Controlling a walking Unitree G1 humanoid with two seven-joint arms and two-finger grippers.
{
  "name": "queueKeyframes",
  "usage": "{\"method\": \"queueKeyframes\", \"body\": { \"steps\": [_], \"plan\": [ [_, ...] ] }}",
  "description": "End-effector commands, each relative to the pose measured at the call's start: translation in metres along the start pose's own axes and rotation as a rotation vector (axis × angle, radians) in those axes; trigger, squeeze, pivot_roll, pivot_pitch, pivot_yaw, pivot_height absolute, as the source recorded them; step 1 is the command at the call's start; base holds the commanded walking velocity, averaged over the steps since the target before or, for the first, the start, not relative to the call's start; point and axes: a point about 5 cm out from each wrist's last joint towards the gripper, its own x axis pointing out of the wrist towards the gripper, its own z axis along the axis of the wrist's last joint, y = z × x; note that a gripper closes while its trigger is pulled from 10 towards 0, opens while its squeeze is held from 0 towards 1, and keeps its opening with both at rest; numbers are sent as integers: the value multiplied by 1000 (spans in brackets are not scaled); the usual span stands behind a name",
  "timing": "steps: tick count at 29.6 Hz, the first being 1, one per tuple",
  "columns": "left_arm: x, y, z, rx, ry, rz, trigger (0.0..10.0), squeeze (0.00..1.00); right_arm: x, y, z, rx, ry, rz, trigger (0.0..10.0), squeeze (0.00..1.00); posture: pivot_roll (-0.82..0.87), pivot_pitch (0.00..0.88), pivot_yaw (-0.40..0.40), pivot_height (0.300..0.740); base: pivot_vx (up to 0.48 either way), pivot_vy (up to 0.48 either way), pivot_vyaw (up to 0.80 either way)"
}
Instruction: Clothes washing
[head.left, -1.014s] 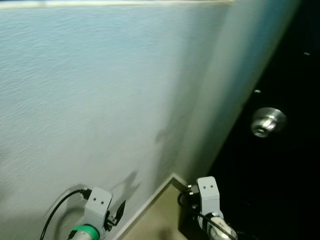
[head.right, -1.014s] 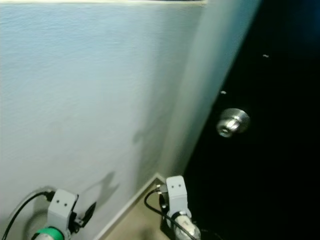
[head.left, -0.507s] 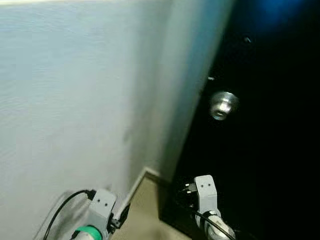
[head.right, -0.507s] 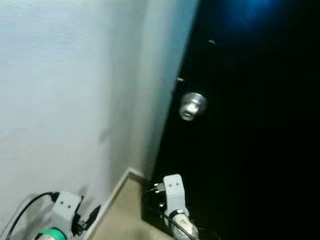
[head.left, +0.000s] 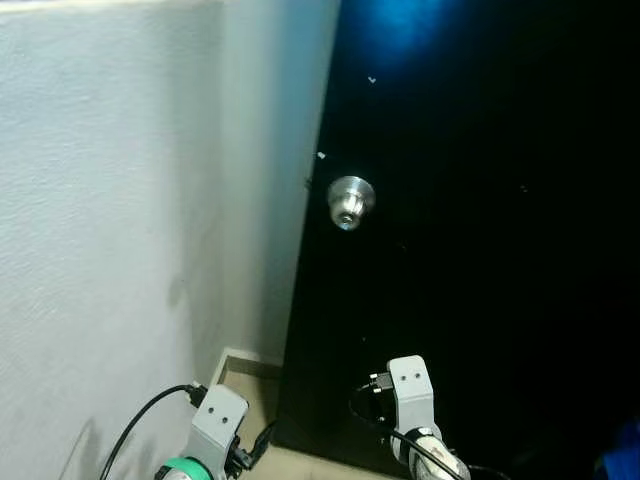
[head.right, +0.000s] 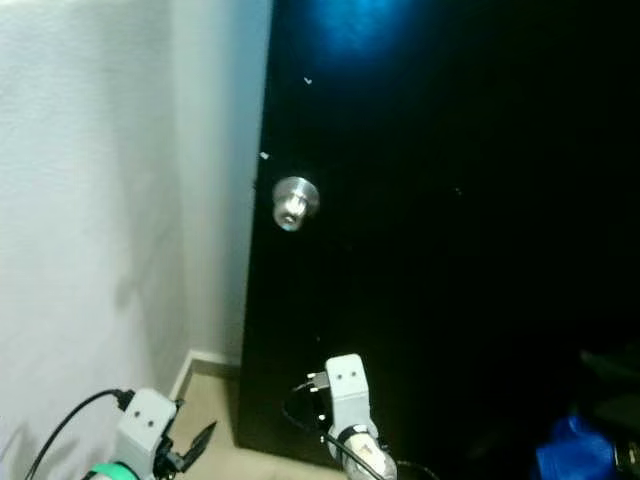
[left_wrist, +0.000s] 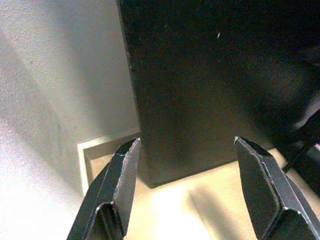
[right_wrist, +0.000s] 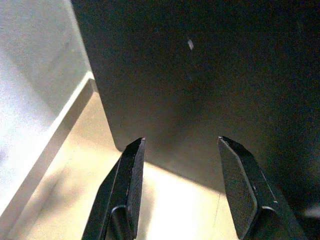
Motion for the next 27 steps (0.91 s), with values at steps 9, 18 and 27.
{"method": "queueKeyframes", "body": {
  "steps": [9, 18, 27],
  "plan": [
    [4, 0, -1, 1, -4, 67, 10000, 0, -3, -7, -7, -5, 27, -24, 10000, 0, 12, 40, -20, 740, 0, 0, -800],
    [5, 2, -7, -66, 35, 173, 10000, 0, -3, -9, -7, -7, 31, -32, 10000, 0, 10, 46, -24, 740, 0, 0, -800],
    [5, 2, -6, -64, 31, 162, 10000, 0, -3, -10, -8, -6, 33, -37, 10000, 0, 10, 49, -21, 740, 0, 0, -800]
  ]
}}
